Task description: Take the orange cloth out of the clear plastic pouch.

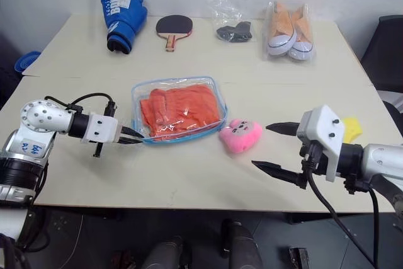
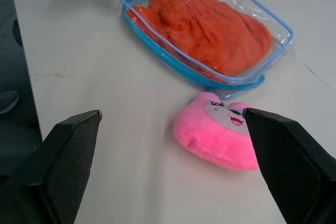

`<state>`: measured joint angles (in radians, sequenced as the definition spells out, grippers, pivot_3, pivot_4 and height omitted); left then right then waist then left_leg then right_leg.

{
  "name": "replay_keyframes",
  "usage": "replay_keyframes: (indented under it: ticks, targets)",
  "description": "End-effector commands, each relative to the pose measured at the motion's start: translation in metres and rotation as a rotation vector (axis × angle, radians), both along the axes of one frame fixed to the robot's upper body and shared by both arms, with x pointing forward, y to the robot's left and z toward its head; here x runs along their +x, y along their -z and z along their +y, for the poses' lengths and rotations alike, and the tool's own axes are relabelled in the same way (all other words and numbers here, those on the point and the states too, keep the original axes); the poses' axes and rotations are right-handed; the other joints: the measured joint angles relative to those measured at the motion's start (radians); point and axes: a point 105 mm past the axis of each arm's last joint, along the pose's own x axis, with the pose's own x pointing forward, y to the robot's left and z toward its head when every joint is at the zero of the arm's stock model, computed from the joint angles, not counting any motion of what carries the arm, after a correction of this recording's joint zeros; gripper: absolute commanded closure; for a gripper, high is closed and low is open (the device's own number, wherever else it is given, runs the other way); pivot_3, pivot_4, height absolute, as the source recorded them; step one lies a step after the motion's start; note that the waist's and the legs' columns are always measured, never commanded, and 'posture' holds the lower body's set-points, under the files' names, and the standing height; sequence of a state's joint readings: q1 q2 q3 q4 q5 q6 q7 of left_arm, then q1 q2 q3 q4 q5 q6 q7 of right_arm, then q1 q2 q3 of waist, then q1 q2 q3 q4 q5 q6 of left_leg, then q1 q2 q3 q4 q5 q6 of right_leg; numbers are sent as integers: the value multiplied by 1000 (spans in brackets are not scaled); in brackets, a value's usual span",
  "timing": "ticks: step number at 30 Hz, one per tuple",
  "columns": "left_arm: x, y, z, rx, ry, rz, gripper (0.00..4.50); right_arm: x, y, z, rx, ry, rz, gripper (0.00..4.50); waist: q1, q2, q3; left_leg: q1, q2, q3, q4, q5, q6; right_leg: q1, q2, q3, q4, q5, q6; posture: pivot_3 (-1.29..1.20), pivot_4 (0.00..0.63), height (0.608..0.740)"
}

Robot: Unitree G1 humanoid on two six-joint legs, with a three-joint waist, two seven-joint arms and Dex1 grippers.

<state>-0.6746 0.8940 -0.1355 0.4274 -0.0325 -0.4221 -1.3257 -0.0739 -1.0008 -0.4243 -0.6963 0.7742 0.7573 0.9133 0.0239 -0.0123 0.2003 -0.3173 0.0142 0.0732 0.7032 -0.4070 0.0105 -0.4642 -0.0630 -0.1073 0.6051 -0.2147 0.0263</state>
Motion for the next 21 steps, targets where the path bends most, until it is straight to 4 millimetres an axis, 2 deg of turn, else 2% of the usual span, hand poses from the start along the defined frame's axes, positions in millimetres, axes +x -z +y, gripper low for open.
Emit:
replay_keyframes:
  ticks: [1,4,5,7,12,15,21]
  targets:
    - [9,-11,14,-25,-77,-41,4035,0,-6,1,-20,-18,-34,0,0,0,0,0,0,0,0,0,0,0,0,0,0,0,0,0,150,740]
    - [10,-22,1,-160,-96,15,4035,1,-6,1,-19,-19,-35,0,1,0,0,0,0,0,0,0,0,0,0,0,0,0,0,0,150,740]
    - [8,-24,-4,-180,-87,28,3857,2,-6,1,-17,-17,-36,0,2,0,0,0,0,0,0,0,0,0,0,0,0,0,0,0,150,740]
    - [4,-26,-8,-203,-82,49,3443,2,-6,0,-12,-15,-38,0,3,0,0,-1,0,-1,0,0,0,0,0,-1,-1,0,0,0,150,740]
    - [2,-31,-13,-246,-108,78,1934,1,-4,-1,-8,-8,-37,0,2,0,0,-1,0,0,0,0,0,0,0,0,0,0,0,0,150,740]
    - [-1,-28,-17,-237,-108,107,1934,2,-4,-1,-7,-4,-39,0,0,0,0,0,0,1,0,0,0,0,0,1,1,0,0,0,150,740]
    - [5,-7,-22,-105,-113,49,1934,2,-6,-1,-3,-3,-47,0,1,0,0,0,0,1,0,0,0,0,0,1,1,0,0,0,150,740]
